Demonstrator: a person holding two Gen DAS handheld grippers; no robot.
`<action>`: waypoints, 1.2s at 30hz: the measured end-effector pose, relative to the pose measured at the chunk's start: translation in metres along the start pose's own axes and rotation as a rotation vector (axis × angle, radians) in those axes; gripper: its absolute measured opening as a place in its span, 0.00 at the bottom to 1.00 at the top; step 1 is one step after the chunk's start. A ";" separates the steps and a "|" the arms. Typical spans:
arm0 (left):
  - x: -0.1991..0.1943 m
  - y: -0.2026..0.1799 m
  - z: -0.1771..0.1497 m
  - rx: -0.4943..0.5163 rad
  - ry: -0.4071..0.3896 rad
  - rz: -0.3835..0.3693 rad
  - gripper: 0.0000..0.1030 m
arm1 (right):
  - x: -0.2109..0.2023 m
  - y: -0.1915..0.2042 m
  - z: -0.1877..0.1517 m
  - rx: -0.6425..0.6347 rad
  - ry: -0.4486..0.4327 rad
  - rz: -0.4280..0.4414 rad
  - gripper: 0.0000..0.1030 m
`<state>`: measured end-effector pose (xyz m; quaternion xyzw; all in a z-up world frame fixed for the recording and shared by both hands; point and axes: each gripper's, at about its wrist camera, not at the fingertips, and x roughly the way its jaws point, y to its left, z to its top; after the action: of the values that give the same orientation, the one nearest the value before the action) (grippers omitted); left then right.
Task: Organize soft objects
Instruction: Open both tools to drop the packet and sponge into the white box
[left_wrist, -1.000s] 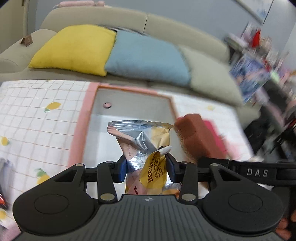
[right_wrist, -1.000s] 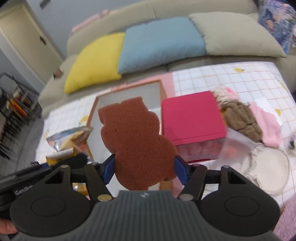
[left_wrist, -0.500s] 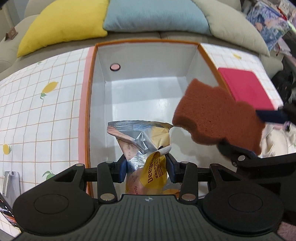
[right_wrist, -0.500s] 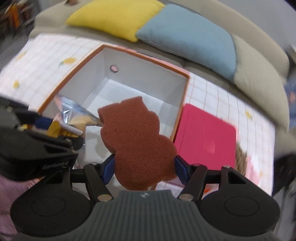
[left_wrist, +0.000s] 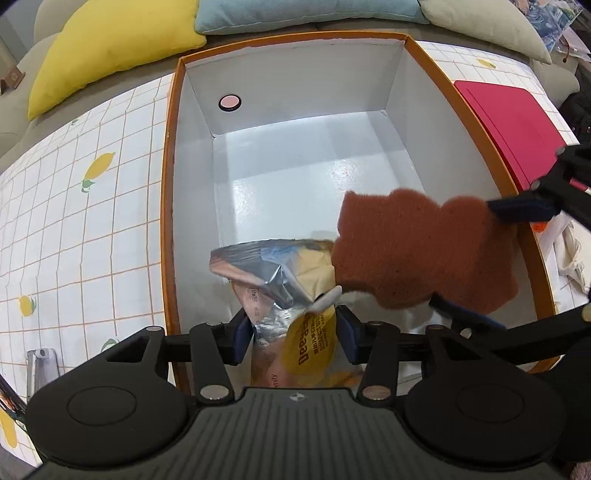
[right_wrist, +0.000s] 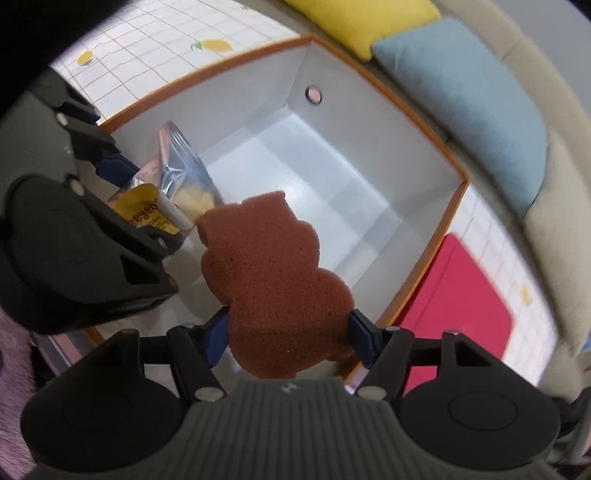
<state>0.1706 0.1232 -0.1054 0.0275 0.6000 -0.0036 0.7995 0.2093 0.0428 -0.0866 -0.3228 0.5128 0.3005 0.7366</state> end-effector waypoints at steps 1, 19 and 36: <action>0.000 -0.001 0.000 0.004 0.003 0.004 0.58 | 0.002 -0.002 0.000 0.010 0.010 0.012 0.64; -0.033 0.006 -0.005 -0.058 -0.074 -0.029 0.76 | -0.010 0.000 -0.010 0.085 0.041 0.130 0.69; -0.111 -0.041 -0.021 -0.064 -0.338 -0.099 0.76 | -0.110 -0.042 -0.093 0.304 -0.257 0.129 0.71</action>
<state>0.1182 0.0803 -0.0067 -0.0285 0.4572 -0.0284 0.8884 0.1576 -0.0681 0.0001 -0.1334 0.4737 0.3051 0.8153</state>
